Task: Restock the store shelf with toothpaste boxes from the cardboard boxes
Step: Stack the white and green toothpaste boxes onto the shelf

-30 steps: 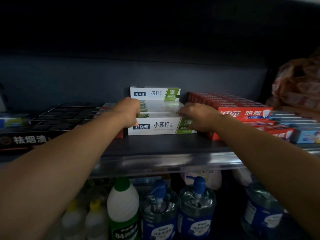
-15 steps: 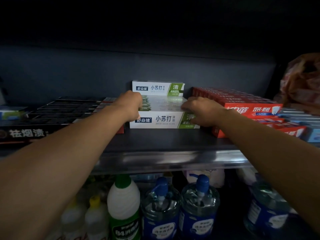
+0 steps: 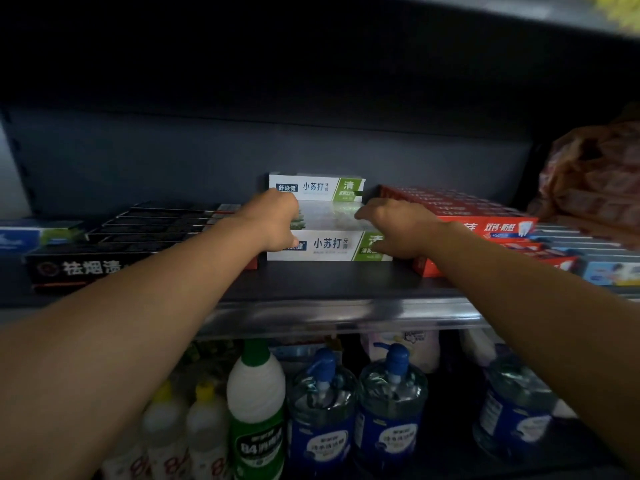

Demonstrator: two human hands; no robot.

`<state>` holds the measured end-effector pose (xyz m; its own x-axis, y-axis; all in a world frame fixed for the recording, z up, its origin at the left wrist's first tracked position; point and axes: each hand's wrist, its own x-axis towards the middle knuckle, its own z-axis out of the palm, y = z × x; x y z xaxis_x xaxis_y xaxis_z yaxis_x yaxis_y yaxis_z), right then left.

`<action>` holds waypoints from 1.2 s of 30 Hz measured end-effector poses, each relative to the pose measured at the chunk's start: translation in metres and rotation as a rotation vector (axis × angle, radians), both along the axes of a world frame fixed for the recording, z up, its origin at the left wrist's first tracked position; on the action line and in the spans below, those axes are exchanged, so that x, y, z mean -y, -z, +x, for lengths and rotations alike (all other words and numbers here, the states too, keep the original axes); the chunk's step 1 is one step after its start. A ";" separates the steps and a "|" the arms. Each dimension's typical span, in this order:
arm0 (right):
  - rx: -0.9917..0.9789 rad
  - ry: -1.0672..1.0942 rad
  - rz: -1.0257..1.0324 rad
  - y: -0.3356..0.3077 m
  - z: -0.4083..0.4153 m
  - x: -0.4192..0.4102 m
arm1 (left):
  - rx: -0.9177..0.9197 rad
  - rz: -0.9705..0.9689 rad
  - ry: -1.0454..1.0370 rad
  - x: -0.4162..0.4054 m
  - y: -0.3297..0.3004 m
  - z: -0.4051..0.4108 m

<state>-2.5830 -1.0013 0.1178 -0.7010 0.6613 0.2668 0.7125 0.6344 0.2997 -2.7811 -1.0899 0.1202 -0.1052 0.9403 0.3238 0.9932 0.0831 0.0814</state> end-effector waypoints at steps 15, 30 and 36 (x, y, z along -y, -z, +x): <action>0.040 -0.215 -0.085 0.034 0.005 0.190 | -0.055 -0.146 0.176 0.185 0.028 0.012; 0.201 -0.279 -0.620 0.261 -0.013 0.263 | 0.150 -0.622 0.250 0.251 0.243 -0.003; 0.303 -0.300 -0.831 0.347 -0.012 0.268 | 0.206 -0.783 0.258 0.248 0.322 -0.008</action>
<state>-2.5945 -1.2693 -0.2296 -0.8356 0.3382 -0.4328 0.4501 0.8732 -0.1867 -2.7890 -1.3377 -0.2016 0.1581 0.8875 -0.4328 0.9604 -0.0365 0.2761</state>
